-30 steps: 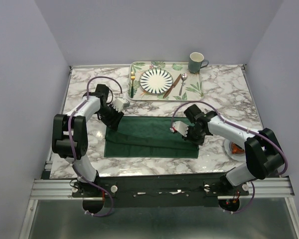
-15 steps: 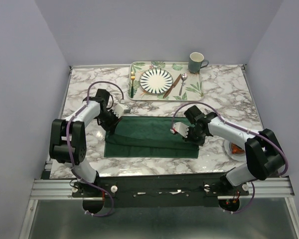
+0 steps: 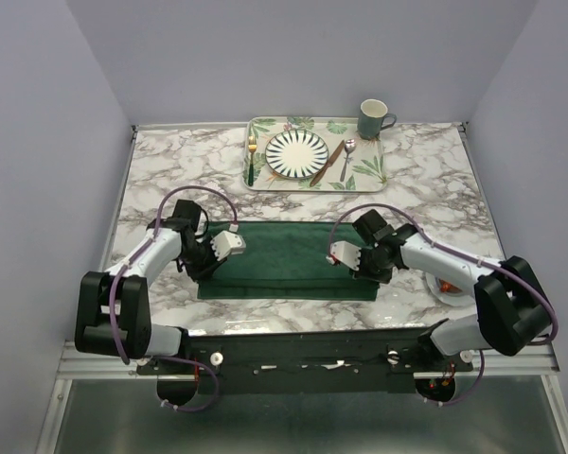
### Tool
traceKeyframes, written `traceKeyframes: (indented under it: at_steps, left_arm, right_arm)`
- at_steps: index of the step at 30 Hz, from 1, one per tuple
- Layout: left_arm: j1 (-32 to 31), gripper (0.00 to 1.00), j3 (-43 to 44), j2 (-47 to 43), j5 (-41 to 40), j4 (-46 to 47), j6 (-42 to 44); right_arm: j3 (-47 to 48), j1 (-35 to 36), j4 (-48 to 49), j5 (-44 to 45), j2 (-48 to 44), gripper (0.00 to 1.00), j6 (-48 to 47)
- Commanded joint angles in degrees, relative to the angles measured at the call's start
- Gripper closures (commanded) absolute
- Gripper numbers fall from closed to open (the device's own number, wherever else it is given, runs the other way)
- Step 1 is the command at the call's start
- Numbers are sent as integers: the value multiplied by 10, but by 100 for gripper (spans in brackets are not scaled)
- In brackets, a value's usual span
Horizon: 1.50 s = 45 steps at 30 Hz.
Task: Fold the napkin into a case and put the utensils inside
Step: Fold and flatten the napkin at the center of the board, then smooth out the rectangle-folded napkin at the center of the board.
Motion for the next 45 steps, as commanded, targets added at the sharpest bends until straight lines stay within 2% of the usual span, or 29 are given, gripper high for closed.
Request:
traceKeyframes:
  at_steps: [1,3,4,6,10,13,16,20,29,33,38,40,43,45]
  left_arm:
    - [-2,68,-36,-59,9,19,65]
    - [-2,63,-51,-93,15,16,80]
    - [-2,57,-56,-107,17,14,87]
    - [-2,53,-72,-146,15,9,106]
    - [-2,52,-89,-202,8,-9,126]
    - [-2,53,-83,-225,7,-15,97]
    - [-1,53,-62,-210,14,-5,40]
    - [11,54,-26,-147,36,-12,19]
    - [8,53,-47,-60,-11,-22,93]
    - [7,54,-65,-71,-23,-26,125]
    - [-1,53,-92,-118,-33,-27,145]
    - [-1,53,-89,-124,-24,-22,132]
    - [-1,53,-55,-116,-1,1,64]
    - [-1,53,-13,-86,15,38,-18]
  right_arm:
    - [-11,11,5,0,-39,59,-8]
    - [-9,12,-4,-10,-54,53,-8]
    - [-8,13,-9,-17,-67,52,-9]
    - [-4,14,-31,-24,-81,48,-12]
    - [19,14,-69,-51,-113,47,-6]
    - [33,13,-87,-59,-118,47,19]
    - [48,13,-90,-66,-98,48,39]
    - [61,14,-87,-68,-59,51,53]
    - [55,14,-56,-51,31,60,62]
    - [62,13,-57,-55,55,63,62]
    - [52,14,-64,-67,23,61,45]
    - [48,14,-67,-65,10,59,48]
    - [58,15,-49,-53,10,59,79]
    - [78,13,-41,-46,25,60,102]
